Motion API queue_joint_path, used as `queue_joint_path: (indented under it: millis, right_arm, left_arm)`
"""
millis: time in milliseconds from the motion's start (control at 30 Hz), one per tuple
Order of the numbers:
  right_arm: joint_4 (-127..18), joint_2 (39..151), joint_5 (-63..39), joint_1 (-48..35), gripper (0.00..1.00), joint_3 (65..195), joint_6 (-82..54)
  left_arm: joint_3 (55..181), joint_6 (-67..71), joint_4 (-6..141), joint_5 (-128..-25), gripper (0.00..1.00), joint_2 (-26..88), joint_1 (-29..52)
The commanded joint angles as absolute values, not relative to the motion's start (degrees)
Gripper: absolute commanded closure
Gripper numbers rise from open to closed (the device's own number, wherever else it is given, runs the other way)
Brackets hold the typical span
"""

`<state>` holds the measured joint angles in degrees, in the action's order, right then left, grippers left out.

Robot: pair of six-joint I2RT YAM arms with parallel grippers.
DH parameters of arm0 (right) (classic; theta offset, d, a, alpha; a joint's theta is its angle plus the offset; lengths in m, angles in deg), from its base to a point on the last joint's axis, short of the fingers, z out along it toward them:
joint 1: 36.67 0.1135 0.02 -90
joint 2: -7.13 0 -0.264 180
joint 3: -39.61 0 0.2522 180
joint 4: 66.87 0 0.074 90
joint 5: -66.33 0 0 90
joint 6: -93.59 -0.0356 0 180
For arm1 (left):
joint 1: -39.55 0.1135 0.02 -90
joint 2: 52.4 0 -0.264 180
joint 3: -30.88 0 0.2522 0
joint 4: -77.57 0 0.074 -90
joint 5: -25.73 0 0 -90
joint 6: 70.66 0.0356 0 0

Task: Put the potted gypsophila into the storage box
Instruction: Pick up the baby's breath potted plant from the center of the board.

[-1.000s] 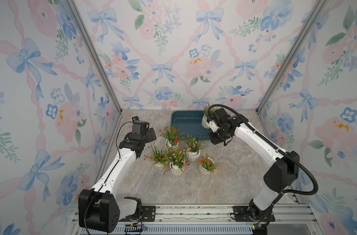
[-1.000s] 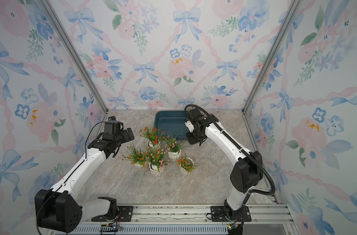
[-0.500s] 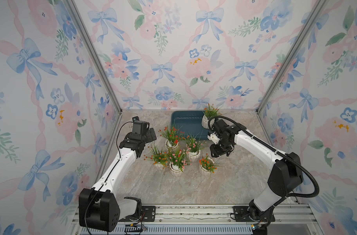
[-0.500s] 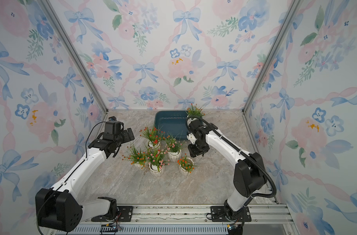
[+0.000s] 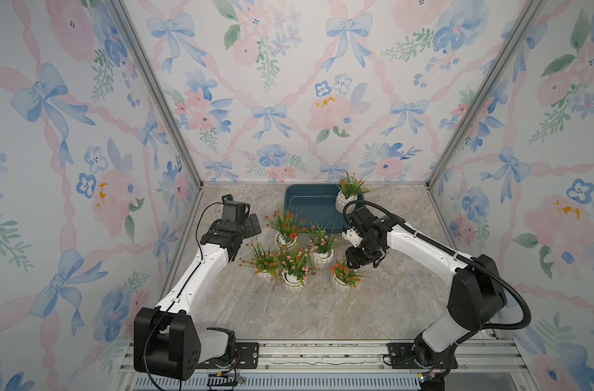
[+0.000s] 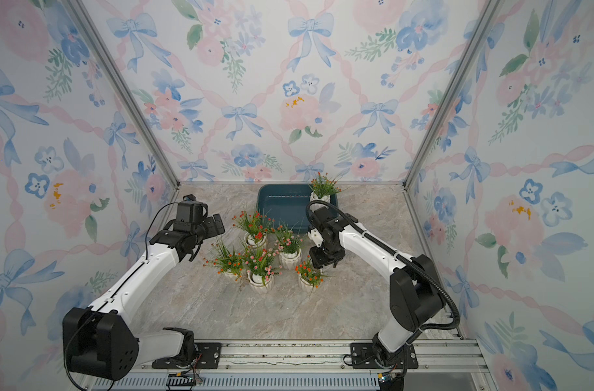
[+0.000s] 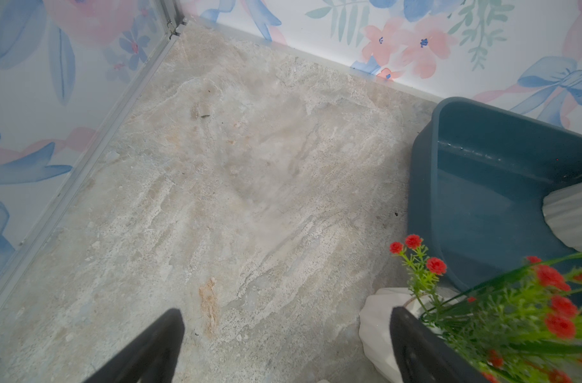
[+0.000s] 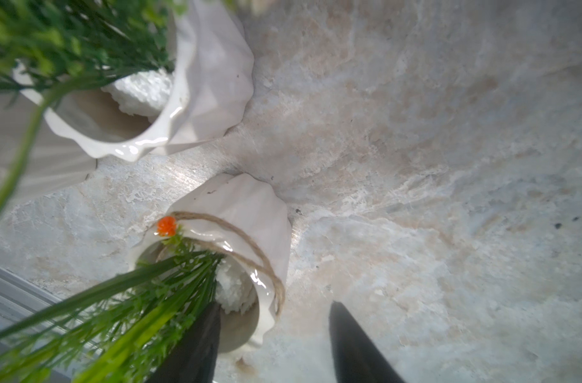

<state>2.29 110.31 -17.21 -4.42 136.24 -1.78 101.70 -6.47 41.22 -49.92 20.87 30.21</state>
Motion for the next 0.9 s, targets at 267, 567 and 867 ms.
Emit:
queue_joint_path:
  millis: [267,567,867]
  right_arm:
    - [-0.17,113.56,-18.10,-2.94,0.51,132.60,-2.62]
    - [-1.24,114.59,-18.40,-2.68,0.66,131.94,-2.82]
    - [-1.51,114.86,-19.16,-1.97,0.86,131.82,-2.53]
  left_arm:
    - [101.49,-6.69,40.75,-49.50,0.02,19.80,30.34]
    - [101.48,-6.94,40.71,-49.76,0.02,20.11,30.33]
    - [101.50,-7.01,40.75,-49.76,0.02,20.45,30.33]
